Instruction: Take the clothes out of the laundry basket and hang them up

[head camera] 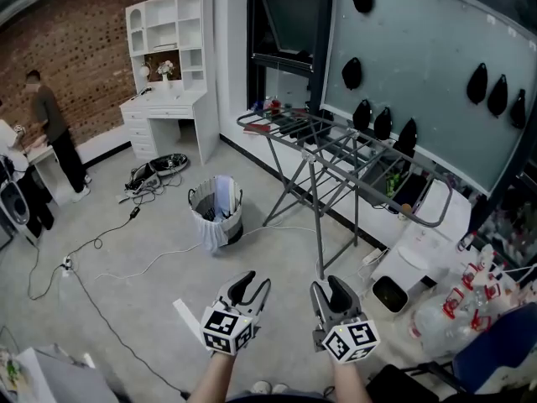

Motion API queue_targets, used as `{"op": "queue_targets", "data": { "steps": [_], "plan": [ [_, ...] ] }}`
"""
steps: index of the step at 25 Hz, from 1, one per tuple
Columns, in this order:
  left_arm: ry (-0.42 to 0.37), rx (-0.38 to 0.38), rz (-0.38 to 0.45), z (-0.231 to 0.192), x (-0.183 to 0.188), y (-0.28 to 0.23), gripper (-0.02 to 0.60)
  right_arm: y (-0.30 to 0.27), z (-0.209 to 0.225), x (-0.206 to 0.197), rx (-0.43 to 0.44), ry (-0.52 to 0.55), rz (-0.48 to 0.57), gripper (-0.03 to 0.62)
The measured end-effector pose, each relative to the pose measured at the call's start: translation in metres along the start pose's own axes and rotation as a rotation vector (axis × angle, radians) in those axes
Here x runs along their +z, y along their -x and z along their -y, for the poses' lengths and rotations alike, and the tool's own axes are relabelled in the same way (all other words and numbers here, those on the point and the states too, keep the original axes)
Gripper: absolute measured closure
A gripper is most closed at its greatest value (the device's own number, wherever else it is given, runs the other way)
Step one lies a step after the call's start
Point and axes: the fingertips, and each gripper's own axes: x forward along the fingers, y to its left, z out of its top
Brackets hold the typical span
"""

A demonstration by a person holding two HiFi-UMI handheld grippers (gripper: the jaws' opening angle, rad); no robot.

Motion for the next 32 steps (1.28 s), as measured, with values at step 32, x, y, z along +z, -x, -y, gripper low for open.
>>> {"op": "queue_targets", "data": {
  "steps": [32],
  "plan": [
    [-0.003, -0.018, 0.006, -0.073, -0.003, -0.041, 0.428, -0.063, 0.021, -0.001, -0.065, -0.016, 0.044, 0.422]
  ]
}}
